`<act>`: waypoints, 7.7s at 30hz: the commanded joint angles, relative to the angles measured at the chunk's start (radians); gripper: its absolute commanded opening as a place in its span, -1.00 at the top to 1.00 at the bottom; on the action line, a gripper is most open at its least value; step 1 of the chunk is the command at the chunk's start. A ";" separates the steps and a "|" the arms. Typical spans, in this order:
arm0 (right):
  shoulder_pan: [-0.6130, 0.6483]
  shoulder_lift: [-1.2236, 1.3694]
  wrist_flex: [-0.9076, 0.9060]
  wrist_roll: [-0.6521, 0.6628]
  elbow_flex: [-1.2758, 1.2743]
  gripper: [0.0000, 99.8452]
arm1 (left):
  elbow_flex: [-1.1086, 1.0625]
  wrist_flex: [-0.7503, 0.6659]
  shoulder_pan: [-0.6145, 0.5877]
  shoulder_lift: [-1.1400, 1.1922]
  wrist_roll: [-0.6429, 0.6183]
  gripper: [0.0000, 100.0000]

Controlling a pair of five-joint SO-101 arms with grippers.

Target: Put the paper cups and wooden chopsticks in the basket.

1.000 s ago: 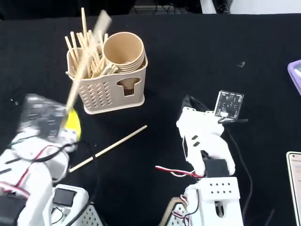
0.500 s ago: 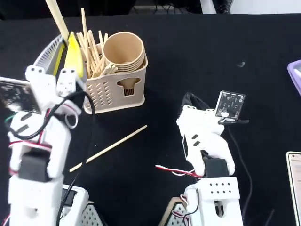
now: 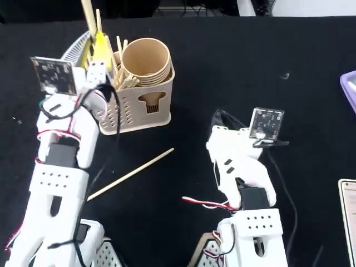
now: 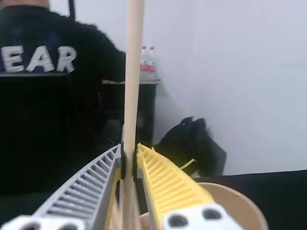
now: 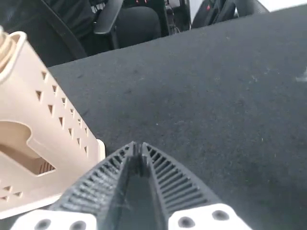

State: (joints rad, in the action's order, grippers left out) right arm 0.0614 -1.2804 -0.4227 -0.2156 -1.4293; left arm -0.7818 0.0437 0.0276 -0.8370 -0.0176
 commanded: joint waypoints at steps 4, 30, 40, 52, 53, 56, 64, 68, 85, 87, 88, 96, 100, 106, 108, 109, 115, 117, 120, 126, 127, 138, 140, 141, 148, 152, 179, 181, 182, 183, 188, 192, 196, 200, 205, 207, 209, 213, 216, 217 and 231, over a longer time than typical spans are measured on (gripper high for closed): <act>0.018 -0.016 0.026 0.023 0.019 0.98 | 0.074 0.012 -0.084 0.083 0.005 0.93; 0.018 -0.016 0.026 0.028 0.019 0.98 | 0.401 0.905 -0.074 -0.077 -0.057 0.70; 0.018 -0.016 0.026 0.028 0.019 0.98 | 0.153 1.409 0.104 -0.080 0.399 0.69; 0.018 -0.016 0.025 0.028 0.019 0.98 | -0.269 1.003 0.108 0.132 0.462 0.62; 0.018 -0.016 0.025 0.028 0.019 0.98 | -0.282 0.980 0.108 0.143 0.462 0.62; 0.018 -0.016 0.025 0.029 0.019 0.98 | -0.302 0.939 0.107 0.187 0.471 0.62; 0.018 -0.016 0.025 0.029 0.019 0.98 | -0.271 0.931 0.101 0.399 0.546 0.63; 0.018 -0.016 0.025 0.029 0.019 0.98 | -0.228 0.931 0.099 0.451 0.551 0.68; 0.018 -0.019 0.025 0.029 0.019 0.97 | -0.217 0.939 0.110 0.499 0.617 0.94; 0.018 -0.019 0.025 0.029 0.019 0.97 | -0.199 0.985 0.110 0.497 0.618 0.94; 0.018 -0.019 0.025 0.029 0.019 0.97 | -0.183 1.014 0.110 0.497 0.629 0.94; 0.018 -0.019 0.025 0.029 0.019 0.97 | -0.041 1.297 0.110 0.497 0.730 0.94; 0.018 -0.019 0.025 0.029 0.019 0.97 | 0.015 1.370 0.110 0.488 0.730 0.94; 0.018 -0.021 0.025 0.029 0.019 0.97 | 0.068 1.505 0.111 0.244 0.730 0.94; 0.018 -0.021 0.025 0.029 0.019 0.97 | 0.099 1.545 0.101 0.120 0.732 0.94; 0.018 -0.021 0.025 0.029 0.019 0.97 | 0.122 1.559 0.099 0.061 0.729 0.94; 0.018 -0.018 0.025 0.029 0.019 0.97 | 0.294 1.613 0.076 -0.184 0.661 0.94; 0.018 -0.016 0.025 0.029 0.019 0.97 | 0.392 1.606 0.062 -0.229 0.618 0.94; 0.018 -0.016 0.025 0.029 0.019 0.98 | 0.539 1.508 0.008 -0.252 0.496 0.94; 0.018 -0.022 0.026 0.029 0.010 0.97 | 0.565 1.092 -0.104 -0.249 0.181 0.94; 0.018 -0.022 0.026 0.029 0.010 0.97 | 0.553 1.019 -0.107 -0.249 0.129 0.94; 0.015 -0.022 0.026 0.029 0.016 0.97 | 0.236 0.272 -0.099 -0.222 -0.218 0.94; 0.015 -0.022 0.026 0.029 0.016 0.97 | 0.177 0.173 -0.104 -0.181 -0.216 0.94; 0.017 -0.022 0.026 0.029 0.016 0.97 | 0.159 0.150 -0.105 -0.157 -0.216 0.94; 0.018 -0.022 0.026 0.031 0.016 0.97 | 0.163 0.155 -0.058 0.029 -0.216 0.94; 0.018 -0.022 0.026 0.031 0.018 0.97 | 0.166 0.158 -0.039 0.086 -0.216 0.93; 0.018 -0.019 0.054 0.031 0.007 0.98 | 0.229 1.157 -0.512 -0.221 -0.196 0.88; 0.020 -0.022 0.060 0.031 -0.002 0.98 | 0.093 1.128 -0.582 -0.307 -0.126 0.94; 0.025 -0.022 0.060 0.031 -0.004 0.98 | 0.016 1.106 -0.611 -0.358 -0.086 0.92; 0.034 -0.022 0.060 0.031 -0.007 0.98 | -0.056 1.080 -0.634 -0.408 -0.052 0.93; 0.091 -0.024 0.060 0.031 -0.010 0.98 | -0.390 1.014 -0.665 -0.733 0.109 0.94; 0.103 -0.024 0.060 0.031 0.004 0.97 | -0.568 1.043 -0.661 -1.003 0.109 0.93; 0.101 -0.024 0.060 0.031 0.025 0.97 | -0.595 1.140 -0.568 -0.945 0.109 0.94; 0.106 -0.025 0.087 0.031 0.044 0.97 | -0.659 1.169 -0.526 -0.950 0.118 0.93; 0.160 -0.024 0.210 0.072 -0.012 0.97 | -0.797 1.140 -0.524 -0.993 0.118 0.93; 0.161 -0.024 0.235 0.107 -0.088 0.97 | -0.855 1.115 -0.521 -0.991 0.118 0.93; 0.160 -0.024 0.269 0.158 -0.183 0.97 | -0.914 1.089 -0.515 -0.988 0.118 0.93; 0.140 -0.024 0.267 0.221 -0.262 0.97 | -0.917 1.134 -0.519 -0.985 0.117 0.94; 0.075 -0.039 0.239 0.219 -0.266 0.97 | -0.917 1.224 -0.521 -0.985 0.117 0.94; 0.051 -0.048 0.219 0.219 -0.266 0.97 | -0.917 1.234 -0.516 -0.987 0.117 0.94; 0.000 -0.243 -0.330 0.227 -0.260 0.97 | -0.917 1.226 -0.519 -0.982 0.112 0.94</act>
State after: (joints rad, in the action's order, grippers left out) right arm 0.0829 -1.4262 -0.6130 0.0008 -1.6978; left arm -1.6747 1.2651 -0.4987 -1.8190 0.0898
